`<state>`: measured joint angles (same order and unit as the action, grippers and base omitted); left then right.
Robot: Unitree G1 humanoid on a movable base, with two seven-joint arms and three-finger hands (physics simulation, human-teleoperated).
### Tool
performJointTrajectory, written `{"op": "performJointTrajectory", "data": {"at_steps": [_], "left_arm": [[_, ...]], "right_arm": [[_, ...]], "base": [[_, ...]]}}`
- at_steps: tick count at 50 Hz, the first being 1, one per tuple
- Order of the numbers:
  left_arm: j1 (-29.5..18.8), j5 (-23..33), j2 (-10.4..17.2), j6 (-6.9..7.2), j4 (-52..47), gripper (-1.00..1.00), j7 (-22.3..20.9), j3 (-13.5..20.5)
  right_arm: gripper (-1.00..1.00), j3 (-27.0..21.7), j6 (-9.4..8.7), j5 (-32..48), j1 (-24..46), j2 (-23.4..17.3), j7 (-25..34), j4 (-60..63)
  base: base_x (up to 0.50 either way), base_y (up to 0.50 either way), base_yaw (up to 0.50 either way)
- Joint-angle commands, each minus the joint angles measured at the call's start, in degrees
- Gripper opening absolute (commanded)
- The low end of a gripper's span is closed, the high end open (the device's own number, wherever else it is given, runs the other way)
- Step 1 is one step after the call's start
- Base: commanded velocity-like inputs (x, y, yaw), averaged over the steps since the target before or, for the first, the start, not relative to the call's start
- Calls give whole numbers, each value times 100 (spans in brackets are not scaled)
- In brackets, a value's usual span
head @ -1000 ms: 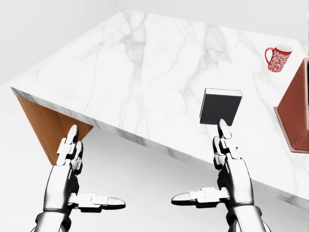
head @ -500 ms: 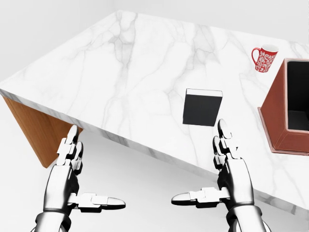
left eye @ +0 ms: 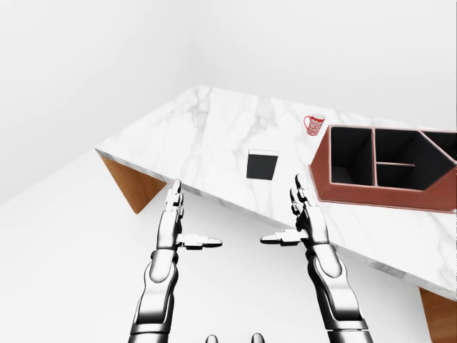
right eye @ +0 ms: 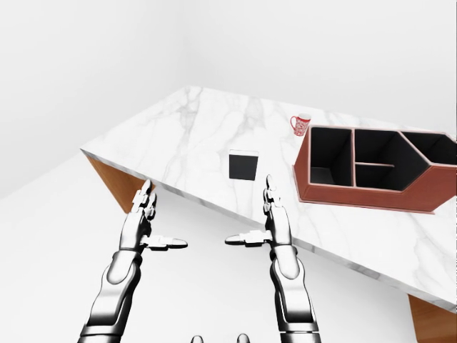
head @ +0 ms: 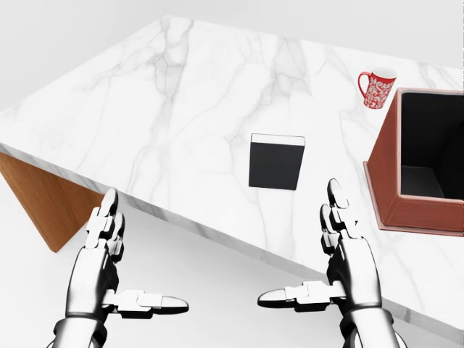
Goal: Pick up the book and place it in the left compartment of the caddy.
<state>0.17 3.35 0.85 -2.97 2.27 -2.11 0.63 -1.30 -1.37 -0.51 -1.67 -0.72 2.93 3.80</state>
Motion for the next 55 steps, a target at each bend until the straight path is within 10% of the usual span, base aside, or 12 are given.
{"op": "performJointTrajectory", "data": {"at_steps": [1,55], "left_arm": [[-37,-5,5,-20,62,100,9,11],[27,-8,-8,79,-98,100,10,-9]], "right_arm": [[100,-16,27,-20,17,-3,-2,-41],[100,16,-84,6,-38,7,-19,129]], "base": [[9,-17,0],[9,-17,0]]}}
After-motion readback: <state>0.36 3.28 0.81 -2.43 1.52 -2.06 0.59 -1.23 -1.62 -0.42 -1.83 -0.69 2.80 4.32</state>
